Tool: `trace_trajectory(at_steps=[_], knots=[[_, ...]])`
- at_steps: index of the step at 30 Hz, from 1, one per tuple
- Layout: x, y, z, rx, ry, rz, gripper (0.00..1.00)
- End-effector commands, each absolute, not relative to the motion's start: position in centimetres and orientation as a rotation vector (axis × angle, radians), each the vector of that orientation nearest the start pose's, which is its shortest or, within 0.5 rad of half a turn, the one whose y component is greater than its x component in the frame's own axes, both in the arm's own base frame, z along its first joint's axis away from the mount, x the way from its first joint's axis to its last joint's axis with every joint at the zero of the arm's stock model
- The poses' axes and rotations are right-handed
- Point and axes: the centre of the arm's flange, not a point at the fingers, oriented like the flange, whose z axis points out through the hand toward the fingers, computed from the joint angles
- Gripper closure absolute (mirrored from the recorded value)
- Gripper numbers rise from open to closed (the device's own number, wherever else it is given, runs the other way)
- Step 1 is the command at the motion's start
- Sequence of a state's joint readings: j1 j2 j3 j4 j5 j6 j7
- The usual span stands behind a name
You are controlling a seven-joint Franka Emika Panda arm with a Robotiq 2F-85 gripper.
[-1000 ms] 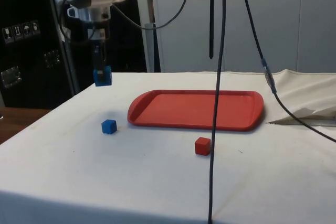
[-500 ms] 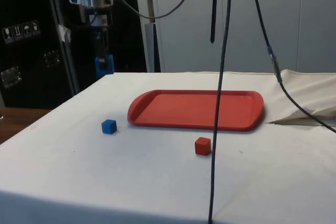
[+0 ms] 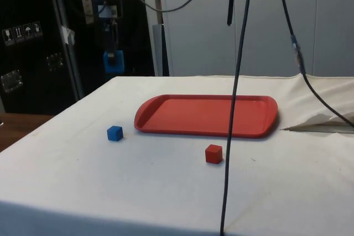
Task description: Pick up the largest block and place it onto the tray.
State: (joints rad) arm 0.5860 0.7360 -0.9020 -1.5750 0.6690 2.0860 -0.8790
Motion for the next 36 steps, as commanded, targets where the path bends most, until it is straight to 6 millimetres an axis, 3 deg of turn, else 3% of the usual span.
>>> trace_trajectory(at_steps=[1, 14, 19, 20, 28, 29, 30, 36], knots=[[69.0, -8.0, 33.4, -3.091, -0.620, -0.143, 1.00], [66.7, -7.8, 34.3, -3.089, -0.605, -0.126, 1.00], [66.1, -8.2, 34.0, -3.077, -0.615, -0.114, 1.00], [66.7, -8.0, 33.8, -3.068, -0.609, -0.105, 1.00], [64.9, -8.1, 33.3, -3.061, -0.612, -0.090, 1.00], [65.9, -7.9, 33.2, -3.053, -0.608, -0.085, 1.00], [64.8, -8.0, 33.3, -3.059, -0.612, -0.089, 1.00], [64.2, -7.9, 32.8, -3.049, -0.606, -0.073, 1.00]])
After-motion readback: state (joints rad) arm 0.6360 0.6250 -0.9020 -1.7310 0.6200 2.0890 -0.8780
